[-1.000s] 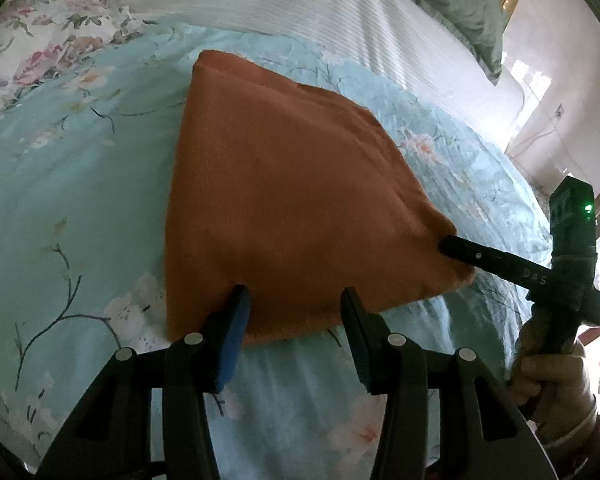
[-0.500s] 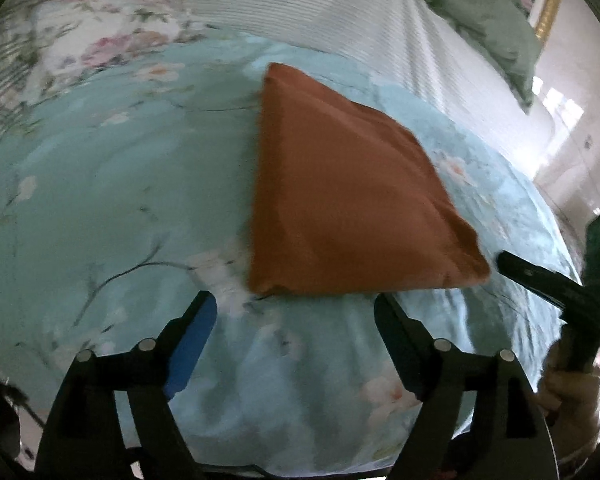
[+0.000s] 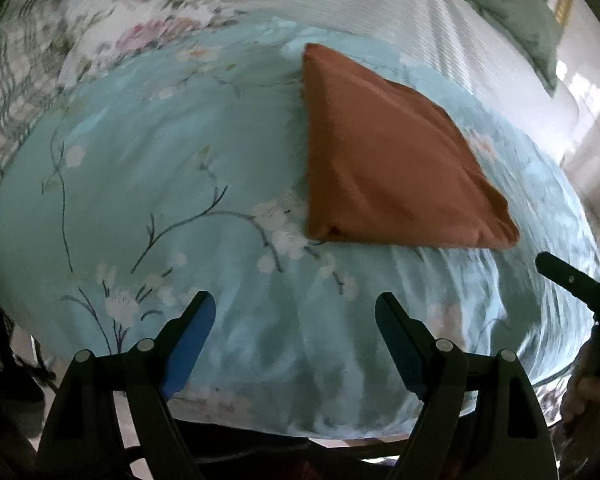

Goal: Fold small clothes
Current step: 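Open both grippers and lift them away from the folded sweater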

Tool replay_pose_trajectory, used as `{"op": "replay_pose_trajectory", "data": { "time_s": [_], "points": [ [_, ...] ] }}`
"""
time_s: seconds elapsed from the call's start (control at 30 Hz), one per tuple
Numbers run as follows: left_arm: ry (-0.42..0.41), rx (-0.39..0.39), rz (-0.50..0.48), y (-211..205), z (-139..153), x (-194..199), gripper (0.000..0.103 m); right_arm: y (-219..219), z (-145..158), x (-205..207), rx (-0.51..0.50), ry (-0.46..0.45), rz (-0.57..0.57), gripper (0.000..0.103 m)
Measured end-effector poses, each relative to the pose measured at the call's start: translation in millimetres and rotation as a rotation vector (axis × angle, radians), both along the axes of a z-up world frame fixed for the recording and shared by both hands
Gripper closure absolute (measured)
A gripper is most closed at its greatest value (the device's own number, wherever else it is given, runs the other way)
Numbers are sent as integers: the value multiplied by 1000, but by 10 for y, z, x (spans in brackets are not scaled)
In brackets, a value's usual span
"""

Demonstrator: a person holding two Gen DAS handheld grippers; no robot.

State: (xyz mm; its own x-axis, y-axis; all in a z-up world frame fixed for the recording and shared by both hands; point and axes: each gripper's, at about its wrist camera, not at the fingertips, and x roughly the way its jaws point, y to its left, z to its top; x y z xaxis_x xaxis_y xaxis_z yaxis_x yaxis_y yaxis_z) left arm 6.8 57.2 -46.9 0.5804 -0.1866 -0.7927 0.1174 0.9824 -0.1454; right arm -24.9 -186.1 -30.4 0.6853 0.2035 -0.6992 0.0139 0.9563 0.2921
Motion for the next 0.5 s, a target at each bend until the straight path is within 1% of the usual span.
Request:
{"op": "replay_pose_trajectory", "data": {
  "time_s": [0.2,0.27,0.5],
  "points": [
    [-71,155,-52,-284,263,61,20,21,63,9,-29,7,9,29],
    [-85,186,-57,-338,338,101,20,17,95,6,-33,2,8,28],
    [-100,220,-49,-407,485,209,19,32,149,23,-42,1,11,24]
  ]
}}
